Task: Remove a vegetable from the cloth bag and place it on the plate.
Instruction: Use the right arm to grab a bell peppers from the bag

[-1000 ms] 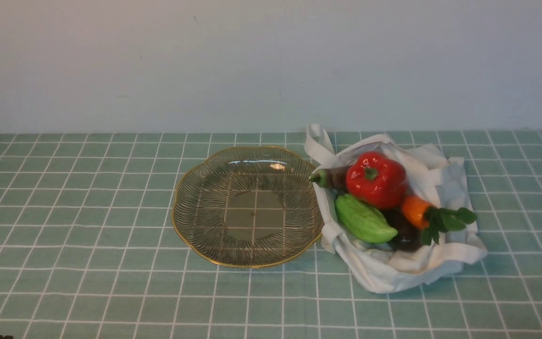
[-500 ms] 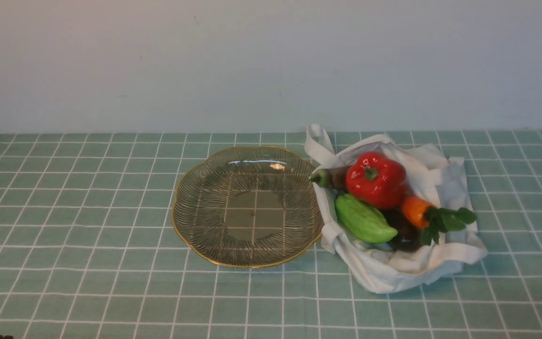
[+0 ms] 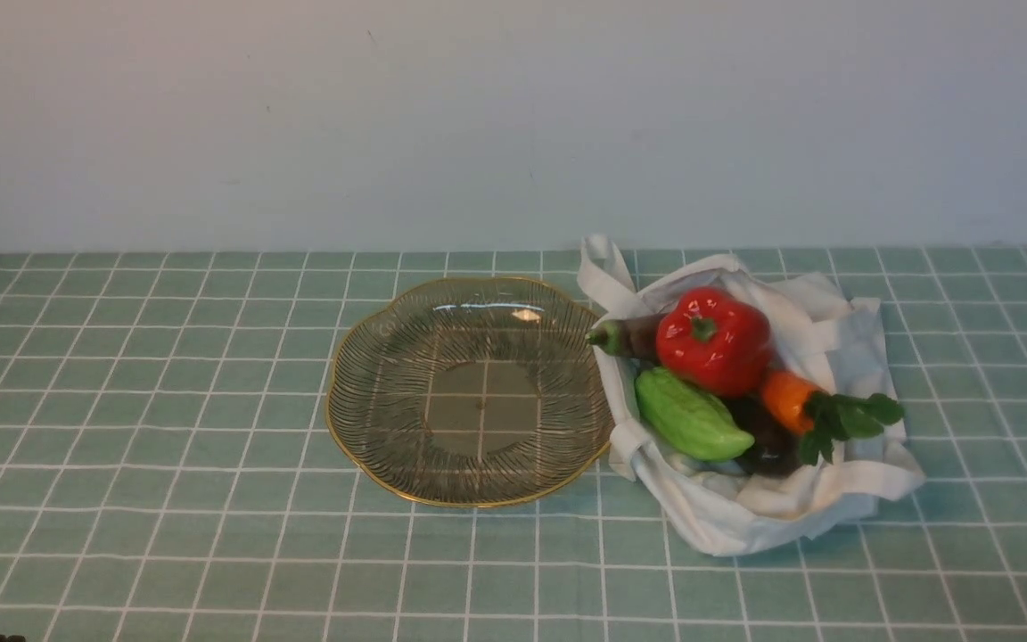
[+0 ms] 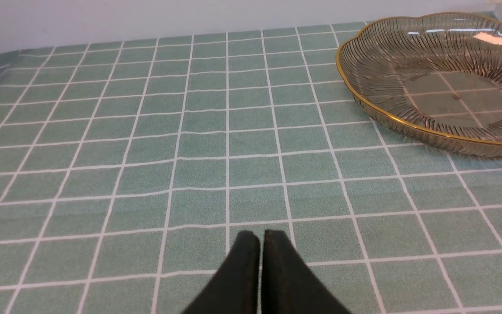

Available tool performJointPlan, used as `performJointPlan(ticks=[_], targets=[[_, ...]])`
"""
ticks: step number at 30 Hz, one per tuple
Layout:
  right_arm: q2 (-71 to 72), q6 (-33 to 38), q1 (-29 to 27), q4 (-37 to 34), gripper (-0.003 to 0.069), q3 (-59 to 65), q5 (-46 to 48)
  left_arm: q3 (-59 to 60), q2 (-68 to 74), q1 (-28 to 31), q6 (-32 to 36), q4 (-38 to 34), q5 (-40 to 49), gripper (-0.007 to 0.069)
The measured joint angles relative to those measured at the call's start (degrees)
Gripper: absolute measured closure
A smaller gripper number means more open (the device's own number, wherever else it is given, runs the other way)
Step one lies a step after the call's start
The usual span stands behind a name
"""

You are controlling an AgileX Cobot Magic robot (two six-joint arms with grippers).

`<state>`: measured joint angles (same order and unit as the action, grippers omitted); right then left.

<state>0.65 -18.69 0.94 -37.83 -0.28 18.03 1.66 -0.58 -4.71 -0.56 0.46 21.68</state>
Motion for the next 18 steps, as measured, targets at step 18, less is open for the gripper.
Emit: performJointPlan(ticks=[18], targets=[[-42.66,24.52,0.0,12.38,0.0674,-34.73,28.62,0.0,0.0,0.0,0.0,0.0,0.0,0.0629]])
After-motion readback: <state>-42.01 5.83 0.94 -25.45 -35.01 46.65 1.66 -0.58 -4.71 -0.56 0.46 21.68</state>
